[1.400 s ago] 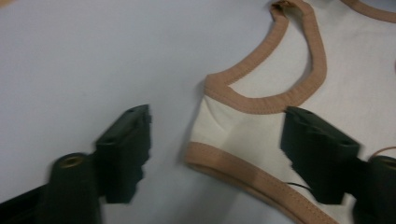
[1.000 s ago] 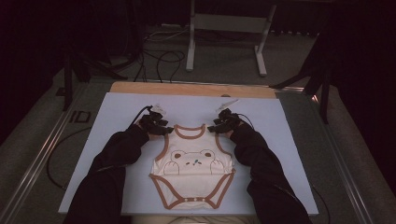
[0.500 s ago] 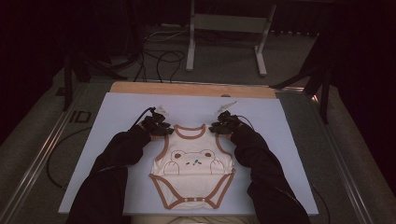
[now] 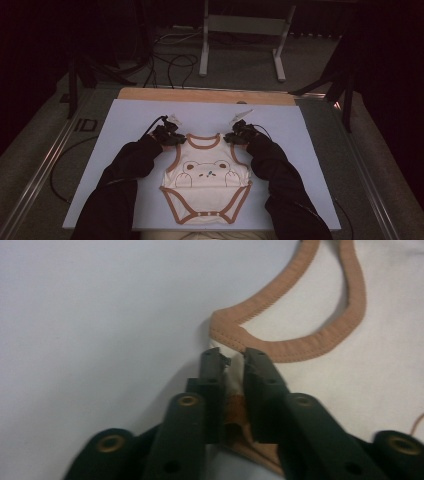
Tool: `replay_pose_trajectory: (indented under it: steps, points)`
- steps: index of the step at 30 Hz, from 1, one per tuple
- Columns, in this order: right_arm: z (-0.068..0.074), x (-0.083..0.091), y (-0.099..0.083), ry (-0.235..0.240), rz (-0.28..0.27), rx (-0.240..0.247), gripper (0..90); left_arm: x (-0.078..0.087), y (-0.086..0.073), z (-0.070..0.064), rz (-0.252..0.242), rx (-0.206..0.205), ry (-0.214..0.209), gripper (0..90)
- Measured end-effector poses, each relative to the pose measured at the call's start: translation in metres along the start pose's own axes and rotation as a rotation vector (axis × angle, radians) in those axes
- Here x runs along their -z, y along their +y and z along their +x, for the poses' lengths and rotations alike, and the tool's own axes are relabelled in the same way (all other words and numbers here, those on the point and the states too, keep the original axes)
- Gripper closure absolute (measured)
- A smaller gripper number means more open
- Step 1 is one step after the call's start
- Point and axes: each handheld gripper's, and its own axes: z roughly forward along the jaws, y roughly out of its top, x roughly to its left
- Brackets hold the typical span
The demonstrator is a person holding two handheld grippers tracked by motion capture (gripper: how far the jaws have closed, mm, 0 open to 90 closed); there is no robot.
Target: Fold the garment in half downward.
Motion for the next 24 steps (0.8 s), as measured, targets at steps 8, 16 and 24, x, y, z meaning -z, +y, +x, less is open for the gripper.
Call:
replay_pose_trajectory:
  steps: [8,16,24]
  points:
    - [0.002,0.003,0.001,0.002,-0.010,0.025,80.2,0.001,0.001,-0.001,0.009,-0.018,-0.005,88.3]
    - [0.001,0.014,0.004,0.003,-0.034,0.016,80.3,0.012,0.004,0.001,-0.016,-0.011,-0.014,88.4]
    - [0.003,0.023,0.011,-0.005,-0.059,0.043,80.3,0.025,0.011,-0.002,-0.038,-0.026,-0.008,88.5]
